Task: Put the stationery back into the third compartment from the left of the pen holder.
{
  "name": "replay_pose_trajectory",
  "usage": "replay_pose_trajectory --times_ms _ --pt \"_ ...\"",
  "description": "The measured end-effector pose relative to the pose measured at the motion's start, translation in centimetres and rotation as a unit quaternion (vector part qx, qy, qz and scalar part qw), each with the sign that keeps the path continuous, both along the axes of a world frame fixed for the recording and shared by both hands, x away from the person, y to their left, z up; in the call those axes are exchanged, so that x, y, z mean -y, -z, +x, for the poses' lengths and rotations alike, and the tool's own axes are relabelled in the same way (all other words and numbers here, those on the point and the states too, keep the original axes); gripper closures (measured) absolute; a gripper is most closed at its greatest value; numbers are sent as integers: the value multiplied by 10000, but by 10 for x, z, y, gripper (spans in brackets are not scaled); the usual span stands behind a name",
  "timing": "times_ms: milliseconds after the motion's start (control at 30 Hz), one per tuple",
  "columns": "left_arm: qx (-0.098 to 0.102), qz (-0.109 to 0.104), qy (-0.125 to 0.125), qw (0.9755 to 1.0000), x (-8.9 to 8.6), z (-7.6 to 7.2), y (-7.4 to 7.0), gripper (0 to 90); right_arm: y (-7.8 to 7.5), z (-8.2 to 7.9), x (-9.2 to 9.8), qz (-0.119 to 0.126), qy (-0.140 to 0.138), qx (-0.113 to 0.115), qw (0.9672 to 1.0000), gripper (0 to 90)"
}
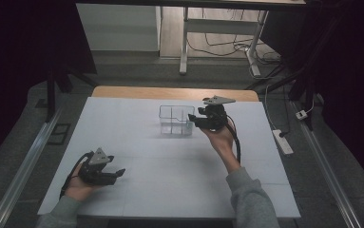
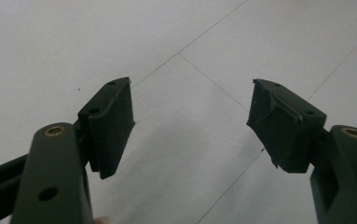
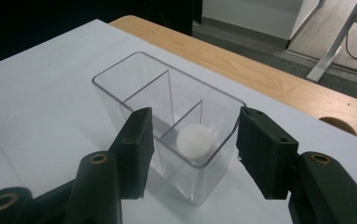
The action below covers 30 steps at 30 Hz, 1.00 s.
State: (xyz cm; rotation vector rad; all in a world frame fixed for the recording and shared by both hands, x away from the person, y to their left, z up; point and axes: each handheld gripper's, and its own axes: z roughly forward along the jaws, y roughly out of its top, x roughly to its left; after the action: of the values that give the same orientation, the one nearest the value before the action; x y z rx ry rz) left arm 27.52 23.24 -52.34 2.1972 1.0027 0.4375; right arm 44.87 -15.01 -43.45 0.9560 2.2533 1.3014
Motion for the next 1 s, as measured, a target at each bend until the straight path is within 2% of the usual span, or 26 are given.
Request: replay_pose_trajectory --times_ms 500,700,1000 --pt "-4 2 -25 10000 0 0 0 300 7 -35 25 -172 -230 -151 9995 416" --pt "-3 -3 -31 10000 -1 0 0 300 14 -50 36 -226 -235 -261 9991 409" --pt "-8 -1 -43 10000 -1 0 0 300 23 -70 56 -315 -235 -287 9988 399"
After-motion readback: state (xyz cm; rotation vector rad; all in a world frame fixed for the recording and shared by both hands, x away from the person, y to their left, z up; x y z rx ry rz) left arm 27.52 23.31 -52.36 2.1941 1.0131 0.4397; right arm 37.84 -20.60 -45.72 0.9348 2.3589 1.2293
